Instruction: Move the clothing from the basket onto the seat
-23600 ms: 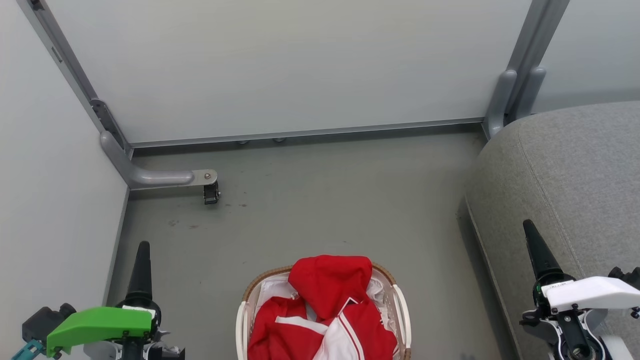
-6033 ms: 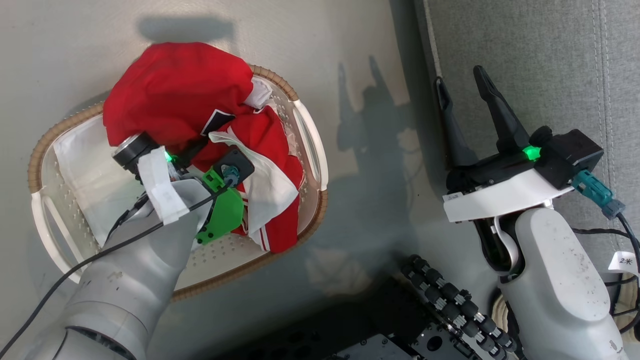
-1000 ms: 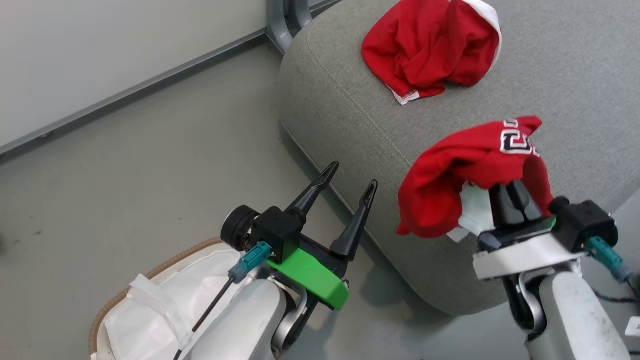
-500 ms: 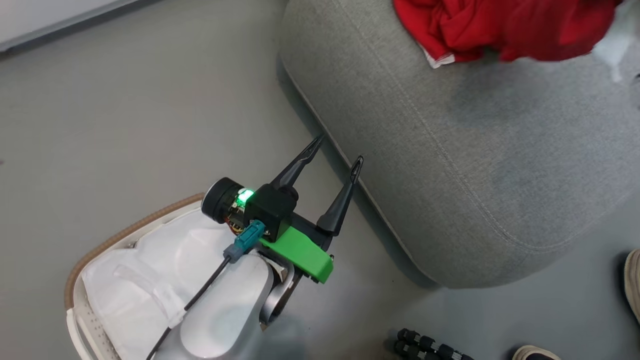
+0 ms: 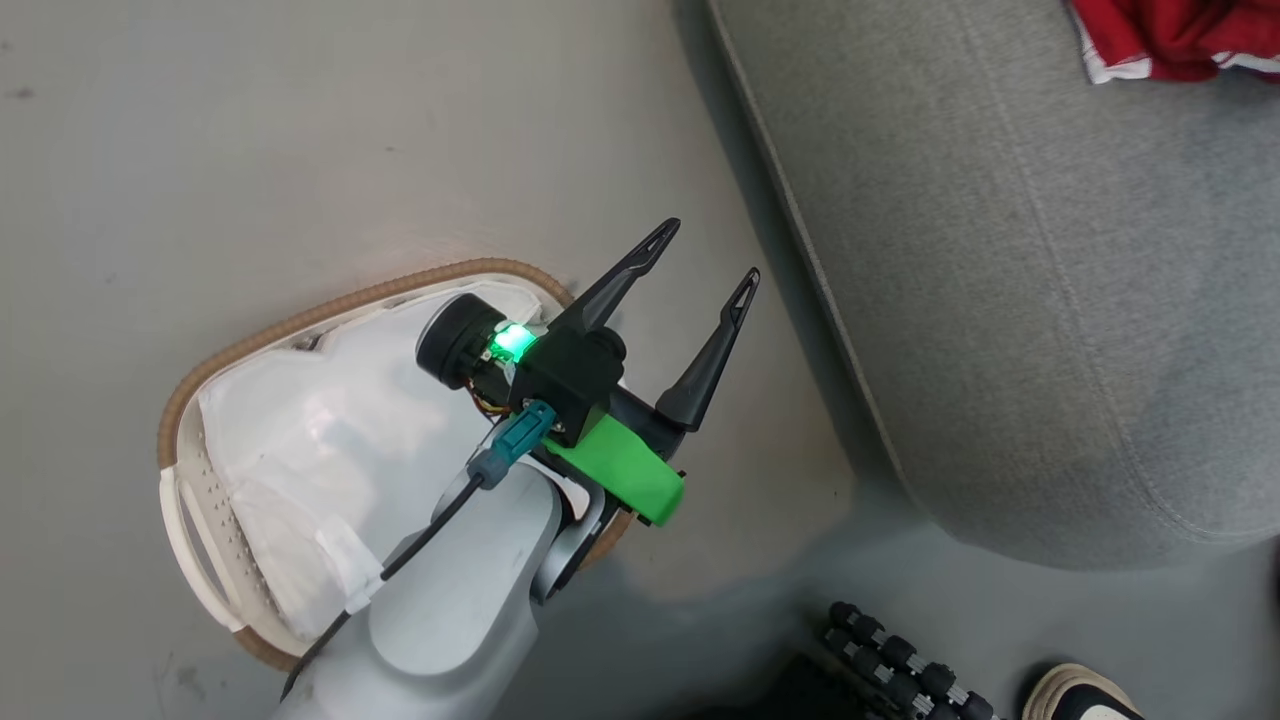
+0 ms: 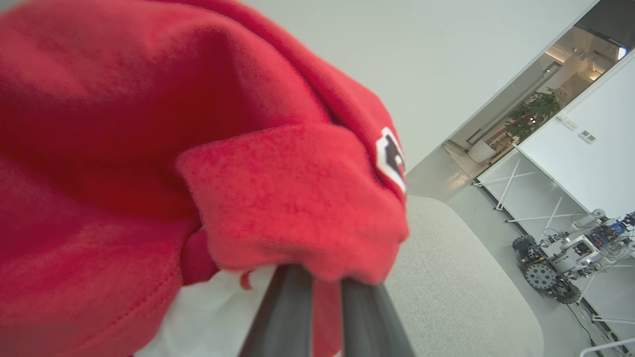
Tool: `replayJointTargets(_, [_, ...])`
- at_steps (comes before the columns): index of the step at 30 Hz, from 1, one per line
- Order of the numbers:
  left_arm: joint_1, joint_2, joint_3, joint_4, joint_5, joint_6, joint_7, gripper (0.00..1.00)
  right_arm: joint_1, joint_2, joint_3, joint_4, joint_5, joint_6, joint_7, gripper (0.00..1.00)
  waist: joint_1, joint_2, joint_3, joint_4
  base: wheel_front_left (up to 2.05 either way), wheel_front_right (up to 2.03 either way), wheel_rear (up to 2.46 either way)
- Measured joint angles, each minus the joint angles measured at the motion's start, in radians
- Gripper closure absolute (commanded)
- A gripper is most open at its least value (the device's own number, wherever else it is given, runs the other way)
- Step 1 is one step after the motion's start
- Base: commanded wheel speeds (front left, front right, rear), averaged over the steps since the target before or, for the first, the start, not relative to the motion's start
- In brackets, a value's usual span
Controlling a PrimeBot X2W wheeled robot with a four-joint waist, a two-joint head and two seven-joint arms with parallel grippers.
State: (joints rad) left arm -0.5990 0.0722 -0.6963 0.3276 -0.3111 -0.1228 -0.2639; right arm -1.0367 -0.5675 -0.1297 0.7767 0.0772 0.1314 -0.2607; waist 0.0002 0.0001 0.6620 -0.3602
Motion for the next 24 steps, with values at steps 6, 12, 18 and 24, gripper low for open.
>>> replayJointTargets(6, [-0.012, -0.002, 0.009, -0.003, -0.001, 0.0, 0.0, 0.0, -0.03, 0.009, 0.006, 0.156, -0.016, 0.0, 0.0, 1.0, 0.0, 0.0, 0.085, 0.065, 0.0, 0.0, 0.0])
replayJointTargets(12, [-0.016, -0.006, 0.015, 0.001, -0.001, -0.001, 0.0, 0.0, -0.03, 0.034, -0.033, 0.254, -0.019, -0.001, -0.004, 1.0, 0.0, -0.0001, 0.138, 0.115, 0.0, 0.0, 0.0])
replayJointTargets(18, [-0.023, -0.009, 0.049, 0.001, 0.003, -0.001, 0.0, 0.0, 0.02, 0.059, -0.114, 0.204, -0.044, -0.001, -0.005, 0.44, -0.0001, 0.0, 0.134, 0.131, 0.0, 0.0, 0.0])
replayJointTargets(24, [0.003, -0.01, 0.09, 0.01, 0.003, -0.002, 0.0, 0.0, 0.166, 0.106, -0.185, 0.095, -0.066, -0.001, -0.004, 0.0, -0.0001, 0.0, 0.077, 0.123, 0.0, 0.0, 0.0])
